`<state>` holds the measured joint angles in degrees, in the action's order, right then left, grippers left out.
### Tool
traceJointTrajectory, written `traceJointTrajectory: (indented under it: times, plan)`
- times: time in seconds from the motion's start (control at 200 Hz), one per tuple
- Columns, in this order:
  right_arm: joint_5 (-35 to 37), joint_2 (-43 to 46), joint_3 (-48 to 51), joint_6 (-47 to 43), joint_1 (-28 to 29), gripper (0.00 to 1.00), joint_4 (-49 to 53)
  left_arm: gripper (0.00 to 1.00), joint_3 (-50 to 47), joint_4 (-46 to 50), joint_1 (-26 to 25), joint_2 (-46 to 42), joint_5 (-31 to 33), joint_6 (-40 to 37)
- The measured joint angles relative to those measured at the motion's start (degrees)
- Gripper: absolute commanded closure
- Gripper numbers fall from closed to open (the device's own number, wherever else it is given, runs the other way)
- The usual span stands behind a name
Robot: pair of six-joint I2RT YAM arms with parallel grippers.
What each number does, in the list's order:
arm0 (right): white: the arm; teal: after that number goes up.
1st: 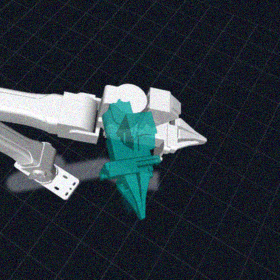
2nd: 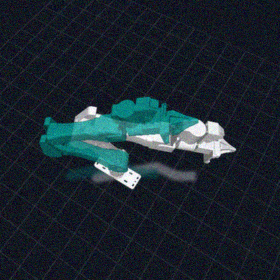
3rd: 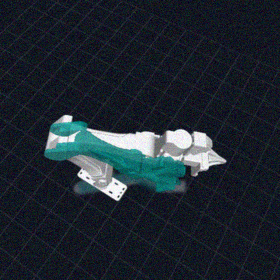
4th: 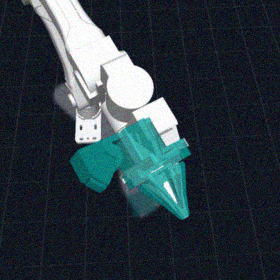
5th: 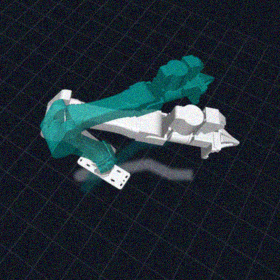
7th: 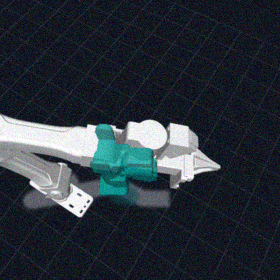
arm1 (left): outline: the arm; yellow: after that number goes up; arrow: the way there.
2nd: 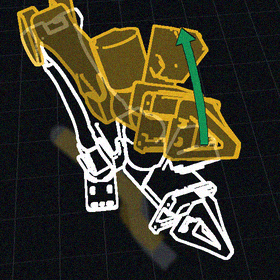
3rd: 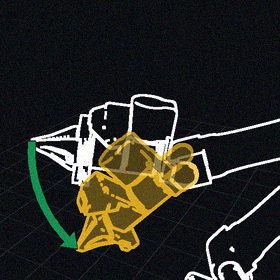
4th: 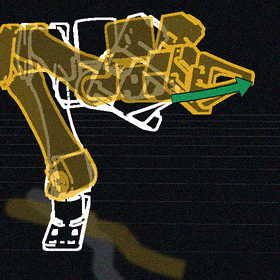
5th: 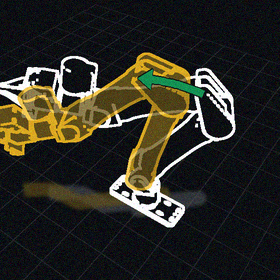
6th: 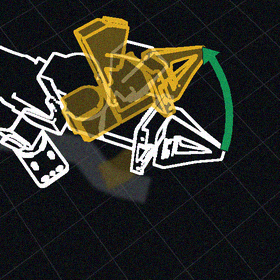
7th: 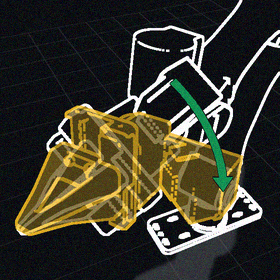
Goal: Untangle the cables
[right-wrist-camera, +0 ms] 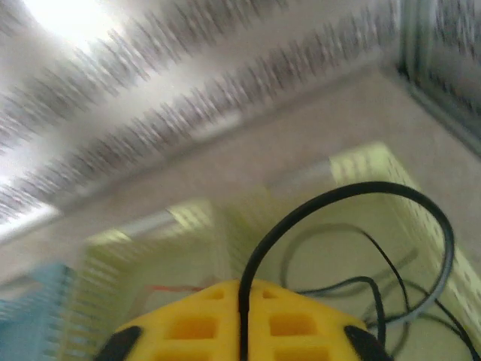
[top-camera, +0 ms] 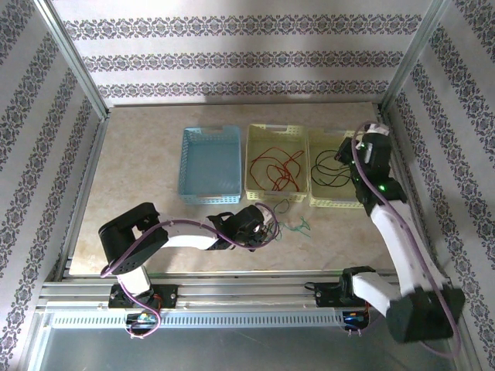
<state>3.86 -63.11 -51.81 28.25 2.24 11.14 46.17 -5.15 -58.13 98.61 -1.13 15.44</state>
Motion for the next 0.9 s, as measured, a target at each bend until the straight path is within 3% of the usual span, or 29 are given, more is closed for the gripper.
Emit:
traceJointTrajectory:
  times: [0.14, 0.215, 0.345, 0.475, 0.705, 0.899]
  plan:
    - [-3.17, -8.74, 1.44, 3.21, -2.54, 0.48, 1.4, 0.76, -0.35, 1.33, 0.0, -4.09, 1.49, 0.02]
    - [-3.91, -7.8, 2.25, 4.04, -2.32, 0.43, 2.12, 0.75, -0.79, 1.27, 0.0, -7.69, 3.15, 0.09]
    - [-3.78, -1.99, 3.48, 3.67, 0.35, 0.44, 3.52, 0.74, -2.8, -0.28, 0.52, -14.32, 5.7, 1.6]
    - [-6.58, 3.54, 5.16, 1.73, 7.67, 0.45, 4.76, 0.74, -5.75, -1.55, 3.08, -18.29, 6.23, 3.87]
    - [-12.2, 3.43, 10.91, -3.21, 28.48, 0.46, 8.57, 0.74, -8.74, -0.48, 5.38, -18.16, 6.49, 5.97]
    - [-11.47, 2.29, 12.76, -3.58, 32.02, 0.46, 10.71, 0.74, -8.98, -0.5, 5.4, -14.64, 6.25, 7.26]
